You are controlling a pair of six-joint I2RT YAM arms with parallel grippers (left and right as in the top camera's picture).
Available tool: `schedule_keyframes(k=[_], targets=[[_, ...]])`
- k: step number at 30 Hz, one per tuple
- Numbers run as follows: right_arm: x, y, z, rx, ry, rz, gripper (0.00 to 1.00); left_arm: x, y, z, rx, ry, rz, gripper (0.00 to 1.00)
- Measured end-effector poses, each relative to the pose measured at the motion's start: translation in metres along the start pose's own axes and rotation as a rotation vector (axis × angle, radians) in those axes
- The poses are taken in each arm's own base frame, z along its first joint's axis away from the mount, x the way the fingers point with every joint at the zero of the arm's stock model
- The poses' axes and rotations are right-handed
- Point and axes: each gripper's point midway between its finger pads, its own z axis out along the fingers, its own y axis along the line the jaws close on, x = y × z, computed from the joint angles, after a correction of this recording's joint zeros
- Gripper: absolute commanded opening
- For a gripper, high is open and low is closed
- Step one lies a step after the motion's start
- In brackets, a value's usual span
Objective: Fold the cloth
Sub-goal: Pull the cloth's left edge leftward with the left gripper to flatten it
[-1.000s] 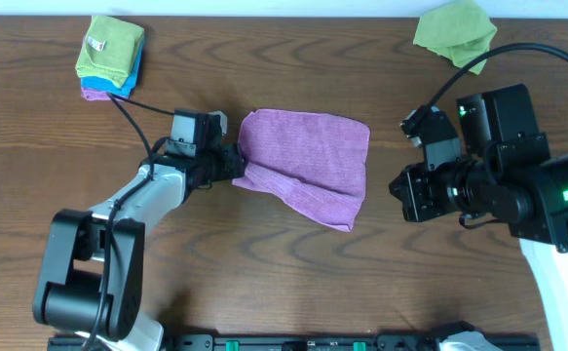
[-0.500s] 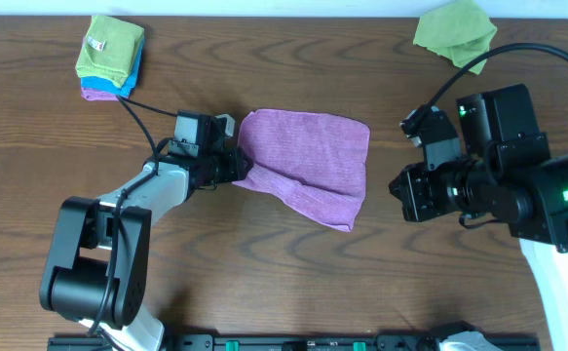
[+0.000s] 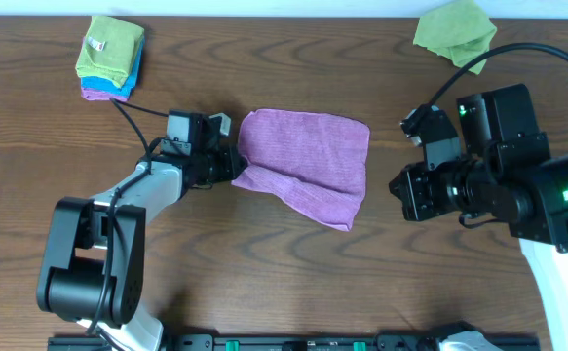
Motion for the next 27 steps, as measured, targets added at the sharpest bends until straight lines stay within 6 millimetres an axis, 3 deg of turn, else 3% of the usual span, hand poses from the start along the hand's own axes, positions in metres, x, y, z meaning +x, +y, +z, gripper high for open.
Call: schedule_keyframes(k=[9,16,21,25,26,27], targets=[[0.001,-0.002,0.005,0.001,0.016,0.005,0.01,0.014,0.005,-0.002,-0.004,0.06,-0.049,0.06],[0.0,-0.002,0.005,0.001,0.014,-0.006,0.01,0.04,0.002,-0.008,0.013,0.164,-0.115,0.06],[0.001,-0.002,0.005,0.001,0.016,-0.006,0.01,0.057,-0.007,-0.028,0.0,0.224,-0.16,0.06],[0.001,-0.002,0.006,0.001,0.017,-0.006,0.02,0.083,-0.011,-0.052,-0.048,0.308,-0.223,0.08],[0.001,-0.002,0.006,0.001,0.017,-0.006,0.01,0.094,-0.01,-0.058,-0.07,0.349,-0.252,0.39],[0.001,-0.002,0.006,0.001,0.018,-0.006,0.01,0.102,-0.009,-0.062,-0.087,0.381,-0.271,0.79]])
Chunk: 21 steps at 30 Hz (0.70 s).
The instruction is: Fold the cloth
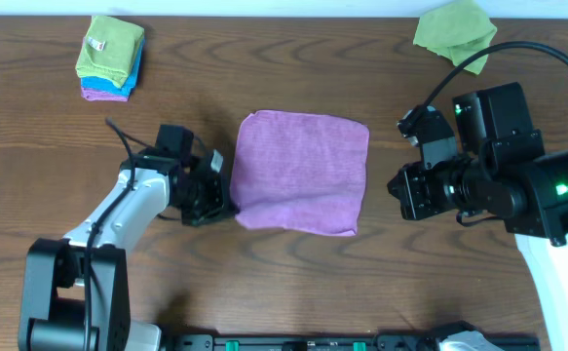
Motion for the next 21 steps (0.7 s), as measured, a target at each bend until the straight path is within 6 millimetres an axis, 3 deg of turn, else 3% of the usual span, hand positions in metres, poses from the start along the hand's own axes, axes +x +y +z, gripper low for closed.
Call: schedule_keyframes(k=[1,5,7,13,15,16,18,19,20,21], targets=[[0.0,0.0,0.0,0.0,0.0,0.0,0.02,0.009,0.004,0.0,-0.016,0.032,-0.029,0.95],[0.0,0.0,0.0,0.0,0.0,0.0,0.02,0.041,0.014,-0.004,-0.069,0.151,-0.124,0.95],[0.0,0.001,0.0,-0.005,0.001,0.0,0.02,0.048,0.018,-0.005,-0.092,0.174,-0.144,0.95],[0.0,0.002,0.0,-0.012,0.001,0.0,0.01,0.031,0.025,-0.004,-0.133,0.103,-0.115,0.95],[0.0,0.002,0.0,-0.013,0.001,-0.004,0.01,0.014,0.023,-0.001,-0.12,0.038,-0.074,0.98],[0.0,0.002,0.0,-0.012,0.0,-0.007,0.02,0.007,0.021,-0.001,-0.113,0.01,-0.054,0.86],[0.0,0.002,0.0,-0.011,0.001,-0.019,0.02,-0.006,0.017,-0.001,-0.096,-0.039,-0.026,0.34],[0.0,0.002,0.0,-0.012,0.001,-0.027,0.02,-0.012,0.014,-0.001,-0.087,-0.063,-0.007,0.18],[0.0,0.002,0.001,-0.012,0.001,-0.033,0.01,-0.019,0.01,0.0,-0.076,-0.089,0.011,0.06],[0.0,0.002,0.001,-0.012,0.001,-0.041,0.02,-0.027,0.006,0.0,-0.065,-0.118,0.032,0.06]])
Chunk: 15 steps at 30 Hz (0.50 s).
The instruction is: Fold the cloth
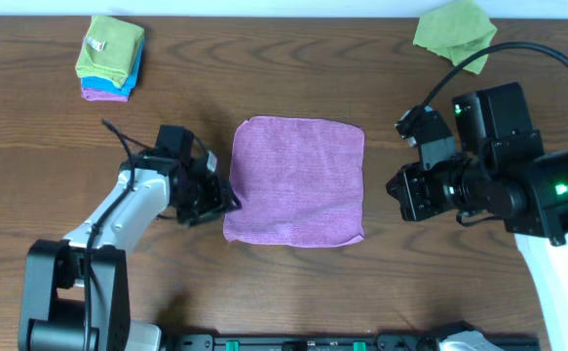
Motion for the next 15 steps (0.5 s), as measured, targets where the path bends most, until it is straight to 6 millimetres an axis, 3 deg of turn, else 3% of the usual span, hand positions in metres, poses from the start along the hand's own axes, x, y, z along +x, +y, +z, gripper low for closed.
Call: schedule_keyframes(k=[3,6,9,15], targets=[[-0.003,-0.002,0.003,0.006,-0.011,-0.02,0.02,-0.022,-0.018,0.002,0.047,-0.092,0.046,0.06],[-0.002,-0.008,0.02,0.008,0.002,-0.023,0.02,-0.041,-0.039,0.002,0.096,-0.175,0.105,0.06],[0.014,-0.022,0.059,0.009,0.068,-0.008,0.02,-0.05,-0.055,0.003,0.115,-0.233,0.165,0.06],[0.047,-0.043,0.131,-0.014,0.132,0.028,0.01,-0.054,-0.059,0.013,-0.002,-0.304,0.218,0.06]])
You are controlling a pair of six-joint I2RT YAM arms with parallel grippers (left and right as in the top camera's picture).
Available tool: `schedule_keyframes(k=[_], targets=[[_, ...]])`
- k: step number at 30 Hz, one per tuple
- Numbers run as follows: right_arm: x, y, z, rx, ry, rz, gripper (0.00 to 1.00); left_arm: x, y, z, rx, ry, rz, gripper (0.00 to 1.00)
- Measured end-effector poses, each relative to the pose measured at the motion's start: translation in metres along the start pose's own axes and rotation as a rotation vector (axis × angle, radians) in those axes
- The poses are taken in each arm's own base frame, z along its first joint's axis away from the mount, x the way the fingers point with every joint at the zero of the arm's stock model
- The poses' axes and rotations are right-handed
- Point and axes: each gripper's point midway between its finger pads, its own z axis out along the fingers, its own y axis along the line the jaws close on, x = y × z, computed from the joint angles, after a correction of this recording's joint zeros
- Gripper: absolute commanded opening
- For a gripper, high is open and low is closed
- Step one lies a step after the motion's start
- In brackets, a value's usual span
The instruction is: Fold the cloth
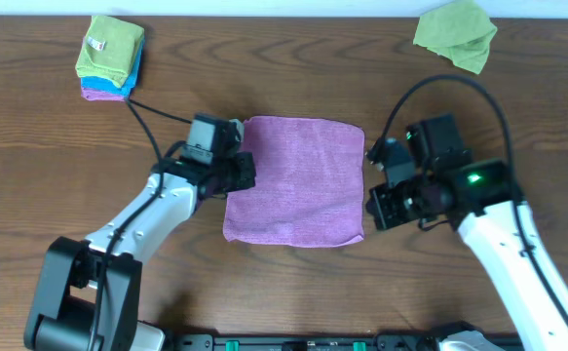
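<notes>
A purple cloth lies spread flat as one square layer in the middle of the wooden table. My left gripper is at the cloth's left edge, near its upper half, and its fingers look open with the tips just over the hem. On the other side, my right gripper sits low against the lower part of the cloth's right edge. It also looks open. Neither gripper lifts any part of the cloth.
A stack of folded cloths, green on blue on purple, stands at the back left. A crumpled green cloth lies at the back right. The left arm's cable loops over the table near the stack.
My left gripper has moved from the cloth's lower left edge up to its upper left edge. The right arm has come in from the right and down to the cloth's right edge. The cloth lies unchanged.
The cloth first lay partly doubled over, with my left gripper on its left corner. Then the left gripper was lower and the cloth nearly open. Then the cloth lay fully flat with the gripper beside its lower left. Now both grippers flank the flat cloth.
</notes>
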Motion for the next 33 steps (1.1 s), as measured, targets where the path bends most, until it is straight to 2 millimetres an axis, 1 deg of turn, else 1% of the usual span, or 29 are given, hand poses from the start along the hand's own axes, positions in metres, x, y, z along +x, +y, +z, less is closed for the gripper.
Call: schedule_keyframes(k=[3,5,7,11,14,18,23,30,33], targets=[[0.008,-0.006,0.025,-0.018,-0.001,0.012,0.01,-0.005,-0.003,0.005,-0.038,-0.042,0.035,0.06],[0.014,-0.01,0.04,-0.024,-0.003,0.026,0.01,-0.009,-0.002,0.011,-0.064,-0.068,0.051,0.06],[0.02,-0.014,0.052,-0.028,-0.006,0.042,0.02,-0.014,0.004,0.019,-0.091,-0.093,0.056,0.06],[0.034,-0.02,0.071,-0.032,0.001,0.069,0.02,-0.025,0.016,0.034,-0.139,-0.142,0.058,0.06],[0.039,-0.02,0.081,-0.038,-0.007,0.063,0.01,-0.037,0.019,0.042,-0.148,-0.195,0.064,0.06],[0.037,-0.016,0.092,-0.04,-0.039,0.023,0.01,-0.046,0.019,0.046,-0.147,-0.236,0.07,0.06],[0.043,-0.015,0.103,-0.024,-0.045,-0.007,0.01,-0.046,0.022,0.049,-0.155,-0.236,0.069,0.06],[0.047,-0.025,0.118,0.024,-0.02,0.005,0.02,-0.045,0.022,0.049,-0.156,-0.235,0.069,0.06],[0.053,-0.028,0.127,0.038,0.017,0.009,0.02,-0.045,0.022,0.05,-0.157,-0.232,0.068,0.06]])
